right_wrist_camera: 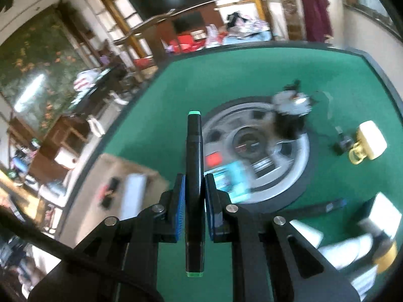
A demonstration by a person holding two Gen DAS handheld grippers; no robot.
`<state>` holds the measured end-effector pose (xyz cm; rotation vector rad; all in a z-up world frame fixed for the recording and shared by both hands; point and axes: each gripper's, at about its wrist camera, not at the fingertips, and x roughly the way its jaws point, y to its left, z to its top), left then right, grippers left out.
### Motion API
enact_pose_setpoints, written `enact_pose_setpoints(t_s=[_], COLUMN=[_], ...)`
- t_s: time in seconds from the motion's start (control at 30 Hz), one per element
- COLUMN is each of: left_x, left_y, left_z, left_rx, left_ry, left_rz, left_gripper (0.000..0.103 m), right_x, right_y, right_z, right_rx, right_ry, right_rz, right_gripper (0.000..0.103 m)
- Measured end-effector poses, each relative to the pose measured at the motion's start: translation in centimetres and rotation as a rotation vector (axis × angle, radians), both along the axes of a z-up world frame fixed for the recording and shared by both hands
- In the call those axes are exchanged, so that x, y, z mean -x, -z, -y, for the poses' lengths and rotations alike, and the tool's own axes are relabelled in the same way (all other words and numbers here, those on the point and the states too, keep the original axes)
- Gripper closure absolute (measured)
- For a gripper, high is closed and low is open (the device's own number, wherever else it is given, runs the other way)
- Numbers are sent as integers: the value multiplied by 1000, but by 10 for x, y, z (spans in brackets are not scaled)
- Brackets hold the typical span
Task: Organize objects
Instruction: 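Carry both markers over the box and lower them in with both grippers, then open both grippers to release the markers and withdraw from the box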
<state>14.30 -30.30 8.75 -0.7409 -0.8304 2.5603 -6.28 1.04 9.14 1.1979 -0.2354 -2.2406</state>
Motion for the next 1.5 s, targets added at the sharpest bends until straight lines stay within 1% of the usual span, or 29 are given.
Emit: enact_pose_setpoints(t_s=[0.1,0.2,0.3,0.4,0.5,0.63,0.7,0.73,0.8,0.97,1.07,1.2,1.27,1.3,1.33,1.37,1.4,1.43,1.5], left_x=[2,14,36,62,82,109,123,133,144,156,158,154,149,146,143,141,136,132,125], left_y=[-1,2,10,21,32,44,51,55,63,74,74,64,59,57,55,54,51,47,39], left_z=[11,20,29,34,33,28,26,24,19,16,14,15,16,17,18,18,18,16,8], left_rx=[77,143,176,213,227,246,264,286,305,339,327,291,272,254,228,212,196,196,214], left_ry=[-21,-31,-21,-22,-22,-11,-6,-7,-4,-7,-5,-21,-34,-44,-56,-61,-68,-75,-79], left_rz=[47,108,180,241,283,326,363,383,410,446,441,418,418,425,435,438,431,423,414], left_gripper=[91,91,91,91,91,91,91,91,91,92,92,91,87,77,63,58,54,54,54], right_x=[-17,-21,-28,-26,-21,-12,-7,-8,-7,-8,-8,-8,-10,-11,-13,-16,-19,-21,-24], right_y=[5,17,34,51,64,77,82,82,81,79,80,79,76,74,71,68,65,61,50], right_z=[23,50,81,111,130,141,148,149,153,162,162,158,156,154,153,150,146,142,133], right_rx=[56,95,107,95,69,56,48,42,16,-41,-73,-89,-96,-104,-112,-116,-114,-111,-105], right_ry=[-57,-109,-145,-156,-144,-116,-106,-103,-100,-106,-96,-94,-89,-86,-84,-83,-82,-78,-67], right_rz=[33,74,123,165,188,220,232,230,216,183,169,165,147,130,115,106,96,89,72], right_gripper=[91,90,90,90,90,90,90,90,90,90,90,90,89,89,89,89,85,82,70])
